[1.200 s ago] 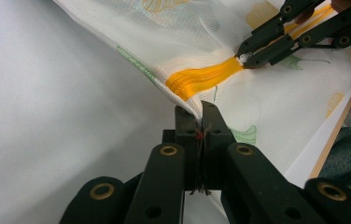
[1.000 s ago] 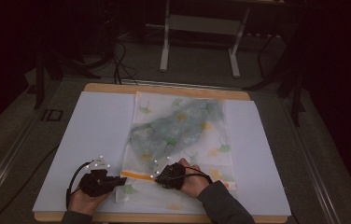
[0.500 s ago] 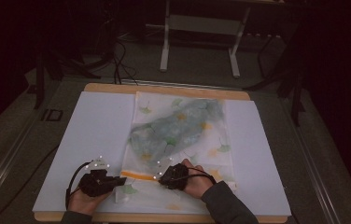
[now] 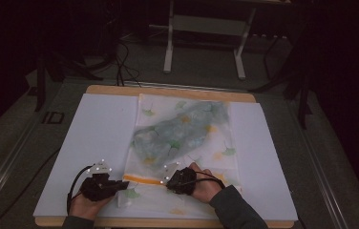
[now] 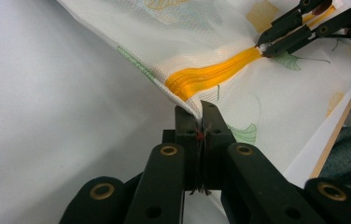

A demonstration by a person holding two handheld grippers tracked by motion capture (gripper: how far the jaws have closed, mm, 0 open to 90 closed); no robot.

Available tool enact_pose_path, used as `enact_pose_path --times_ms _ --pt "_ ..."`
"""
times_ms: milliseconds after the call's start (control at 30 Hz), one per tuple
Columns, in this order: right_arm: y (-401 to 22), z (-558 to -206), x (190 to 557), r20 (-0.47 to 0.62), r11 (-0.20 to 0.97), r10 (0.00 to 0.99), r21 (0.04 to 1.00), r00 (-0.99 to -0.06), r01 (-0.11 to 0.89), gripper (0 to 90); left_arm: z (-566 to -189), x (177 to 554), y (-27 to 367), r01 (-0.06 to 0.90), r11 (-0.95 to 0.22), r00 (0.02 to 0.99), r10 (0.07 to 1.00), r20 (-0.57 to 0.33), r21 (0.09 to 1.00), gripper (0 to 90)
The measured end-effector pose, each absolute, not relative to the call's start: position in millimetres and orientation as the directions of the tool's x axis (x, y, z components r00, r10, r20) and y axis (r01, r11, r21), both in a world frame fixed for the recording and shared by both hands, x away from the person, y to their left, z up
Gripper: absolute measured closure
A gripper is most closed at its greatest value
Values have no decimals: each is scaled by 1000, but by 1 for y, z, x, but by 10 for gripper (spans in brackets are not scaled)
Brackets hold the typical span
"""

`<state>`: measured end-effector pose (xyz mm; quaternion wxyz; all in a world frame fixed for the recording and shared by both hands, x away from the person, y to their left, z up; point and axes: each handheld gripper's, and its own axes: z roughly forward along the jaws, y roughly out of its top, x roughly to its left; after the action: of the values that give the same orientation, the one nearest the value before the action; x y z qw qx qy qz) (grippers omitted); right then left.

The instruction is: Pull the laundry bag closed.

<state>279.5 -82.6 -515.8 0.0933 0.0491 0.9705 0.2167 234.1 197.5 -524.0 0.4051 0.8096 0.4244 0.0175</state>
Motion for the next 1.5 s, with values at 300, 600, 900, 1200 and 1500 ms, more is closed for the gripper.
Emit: enact_pose_path --times_ms 300,600,900,1200,1500 --pt "-88 -515 278 -163 905 139 421 -977 59 847 -524 234 198 673 -311 639 701 -315 671 883" --pt "-93 -515 278 -173 908 142 415 -975 58 847 -524 234 198 672 -310 639 701 -316 672 883" --pt "-102 -513 277 -174 912 147 406 -974 65 847 -524 234 198 674 -309 637 703 -316 671 883" --pt "-109 -513 276 -172 912 156 404 -973 74 847 -525 234 199 675 -308 636 704 -317 671 883" --pt "-112 -512 276 -174 915 149 398 -973 69 847 -525 234 199 675 -306 636 703 -319 672 883"
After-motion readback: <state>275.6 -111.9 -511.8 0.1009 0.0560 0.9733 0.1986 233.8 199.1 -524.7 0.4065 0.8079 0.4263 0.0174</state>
